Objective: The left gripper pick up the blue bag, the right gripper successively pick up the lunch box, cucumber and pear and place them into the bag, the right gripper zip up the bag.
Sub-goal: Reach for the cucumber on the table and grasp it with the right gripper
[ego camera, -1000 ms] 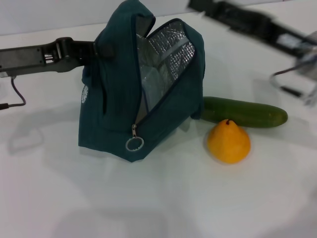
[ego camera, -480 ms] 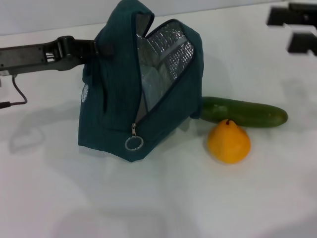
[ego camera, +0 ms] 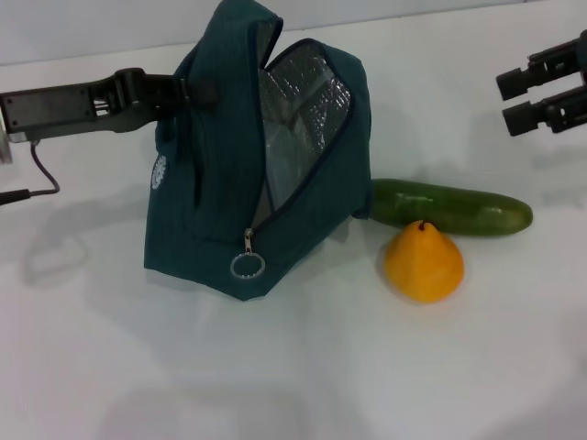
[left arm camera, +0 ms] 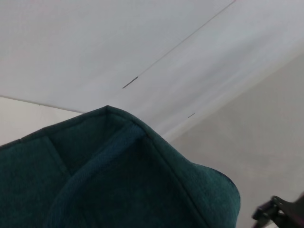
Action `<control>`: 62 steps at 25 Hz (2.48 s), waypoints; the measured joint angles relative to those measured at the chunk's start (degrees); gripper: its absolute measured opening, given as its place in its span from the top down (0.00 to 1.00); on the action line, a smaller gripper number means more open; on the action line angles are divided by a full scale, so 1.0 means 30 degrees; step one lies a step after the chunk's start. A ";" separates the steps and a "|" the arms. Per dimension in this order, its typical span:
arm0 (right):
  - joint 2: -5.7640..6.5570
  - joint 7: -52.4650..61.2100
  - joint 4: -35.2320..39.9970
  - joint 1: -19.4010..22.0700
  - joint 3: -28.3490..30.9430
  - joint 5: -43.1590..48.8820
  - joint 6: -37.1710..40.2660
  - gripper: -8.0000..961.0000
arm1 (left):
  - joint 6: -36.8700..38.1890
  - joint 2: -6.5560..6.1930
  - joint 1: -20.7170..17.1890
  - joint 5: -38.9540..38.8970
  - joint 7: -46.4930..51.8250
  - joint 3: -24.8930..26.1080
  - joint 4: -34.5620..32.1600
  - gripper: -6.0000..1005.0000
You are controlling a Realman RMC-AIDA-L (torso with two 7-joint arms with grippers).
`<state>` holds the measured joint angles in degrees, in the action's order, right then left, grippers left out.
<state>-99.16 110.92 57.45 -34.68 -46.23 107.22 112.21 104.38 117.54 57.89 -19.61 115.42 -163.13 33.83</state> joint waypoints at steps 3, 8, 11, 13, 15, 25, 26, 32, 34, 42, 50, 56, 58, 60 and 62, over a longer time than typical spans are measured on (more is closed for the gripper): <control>0.0116 0.0734 0.0228 -0.0865 0.0005 0.2033 -0.0188 0.34 | -0.0014 0.0010 -0.0020 -0.0073 0.0071 0.0002 0.0001 0.90; -0.0482 0.1314 -0.0298 -0.2000 -0.0594 0.5376 -0.1036 0.34 | 0.0001 0.0135 0.0048 -0.0303 0.0119 0.0002 0.0003 0.90; -0.1261 0.1584 -0.0266 -0.2732 -0.0830 0.7960 -0.1034 0.34 | 0.0022 0.0139 0.0083 -0.0268 0.0104 0.0001 0.0002 0.90; -0.1529 0.1689 -0.0238 -0.3025 -0.0894 0.9020 -0.1054 0.34 | 0.0082 0.0130 0.0098 -0.0152 0.0106 0.0003 0.0003 0.90; -0.1758 0.1873 -0.0251 -0.3369 -0.0952 1.0041 -0.1072 0.34 | 0.0146 0.0121 0.0081 -0.0116 0.0122 0.0003 0.0002 0.90; -0.2288 0.2767 -0.0134 -0.4229 -0.2150 1.1972 -0.1887 0.34 | 0.0217 -0.0001 -0.0446 -0.0224 0.0136 0.0001 0.0001 0.90; -0.2316 0.2811 -0.0121 -0.4273 -0.2215 1.2099 -0.2116 0.34 | 0.0218 -0.0002 -0.0446 -0.0222 0.0136 0.0002 0.0001 0.90; -0.2361 0.3189 -0.0063 -0.4497 -0.2887 1.2853 -0.2943 0.33 | 0.0218 0.0019 -0.0458 -0.0210 0.0139 0.0002 0.0001 0.90; -0.2373 0.3122 -0.0058 -0.4580 -0.3044 1.2877 -0.3025 0.33 | 0.0216 0.0025 -0.0461 -0.0222 0.0139 0.0001 0.0001 0.90; -0.2627 0.2591 -0.0509 -0.4811 -0.5570 1.2895 -0.4565 0.32 | 0.0058 0.0126 -0.0518 -0.0309 0.0096 0.0000 0.0001 0.90; -0.3238 0.1567 -0.1284 -0.4922 -0.6930 1.3078 -0.5822 0.32 | -0.0054 0.0111 -0.0617 -0.0515 0.0142 0.0001 0.0000 0.90; -0.3797 0.1287 -0.1611 -0.5076 -0.7514 1.3716 -0.6339 0.32 | -0.0209 0.0085 -0.0636 -0.0526 0.0141 0.0000 0.0001 0.90; -0.3867 0.1264 -0.1796 -0.5165 -0.7577 1.3807 -0.6460 0.32 | -0.0224 0.0066 -0.0636 -0.0526 0.0140 0.0000 0.0001 0.90; -0.3908 0.1244 -0.1855 -0.5171 -0.7594 1.3908 -0.6544 0.32 | -0.0225 0.0063 -0.0649 -0.0526 0.0137 0.0001 0.0001 0.90; -0.3938 0.1236 -0.1860 -0.5146 -0.7665 1.3922 -0.6595 0.32 | -0.0225 0.0060 -0.0694 -0.0527 0.0118 0.0001 0.0000 0.90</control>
<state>-110.97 114.62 51.87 -50.12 -69.23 148.99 92.43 103.70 117.72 55.81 -21.19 115.78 -163.12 33.83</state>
